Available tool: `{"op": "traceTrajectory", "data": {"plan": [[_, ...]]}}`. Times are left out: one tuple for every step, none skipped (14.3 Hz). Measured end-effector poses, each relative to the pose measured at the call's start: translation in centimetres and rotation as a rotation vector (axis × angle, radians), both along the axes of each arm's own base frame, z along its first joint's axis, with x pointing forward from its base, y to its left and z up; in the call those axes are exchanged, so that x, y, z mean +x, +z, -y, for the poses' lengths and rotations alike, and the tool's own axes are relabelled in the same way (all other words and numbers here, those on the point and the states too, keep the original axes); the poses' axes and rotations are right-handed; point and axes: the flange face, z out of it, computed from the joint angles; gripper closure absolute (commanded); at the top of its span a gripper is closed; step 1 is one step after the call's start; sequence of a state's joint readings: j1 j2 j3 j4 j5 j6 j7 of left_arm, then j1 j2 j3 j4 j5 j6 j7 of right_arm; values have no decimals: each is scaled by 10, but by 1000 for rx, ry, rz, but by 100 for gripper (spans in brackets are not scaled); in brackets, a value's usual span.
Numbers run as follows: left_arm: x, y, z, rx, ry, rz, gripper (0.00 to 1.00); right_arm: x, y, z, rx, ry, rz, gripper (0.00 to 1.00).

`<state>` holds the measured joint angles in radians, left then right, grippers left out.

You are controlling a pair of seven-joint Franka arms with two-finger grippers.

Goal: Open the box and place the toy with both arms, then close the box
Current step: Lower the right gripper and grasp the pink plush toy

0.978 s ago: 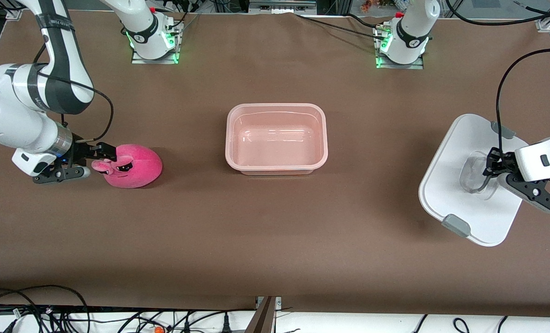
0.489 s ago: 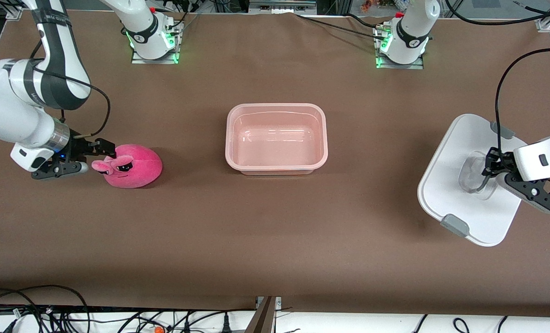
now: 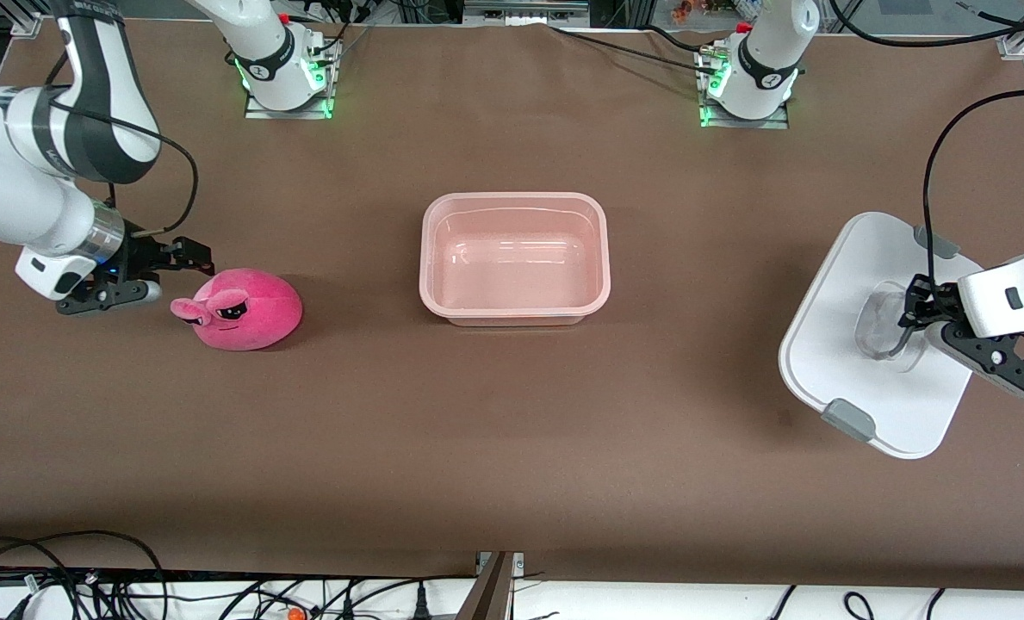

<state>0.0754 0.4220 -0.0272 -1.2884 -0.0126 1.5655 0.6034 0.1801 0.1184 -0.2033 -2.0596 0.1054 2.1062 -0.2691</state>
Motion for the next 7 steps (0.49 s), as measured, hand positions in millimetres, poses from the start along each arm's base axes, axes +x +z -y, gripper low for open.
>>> {"op": "traceTrajectory", "data": {"plan": [[0, 0, 0, 0, 0, 0, 100, -5, -13, 1, -3, 0, 12, 0], [0, 0, 0, 0, 0, 0, 100, -9, -24, 2, -6, 3, 26, 0], [0, 0, 0, 0, 0, 0, 100, -12, -32, 2, -9, 6, 37, 0], [0, 0, 0, 0, 0, 0, 100, -13, -36, 2, -11, 8, 49, 0], [0, 0, 0, 0, 0, 0, 100, -12, -37, 2, -13, 9, 62, 0], [0, 0, 0, 0, 0, 0, 100, -11, -37, 1, -14, 11, 74, 0], [0, 0, 0, 0, 0, 0, 100, -10, -37, 0, -15, 13, 84, 0]]}}
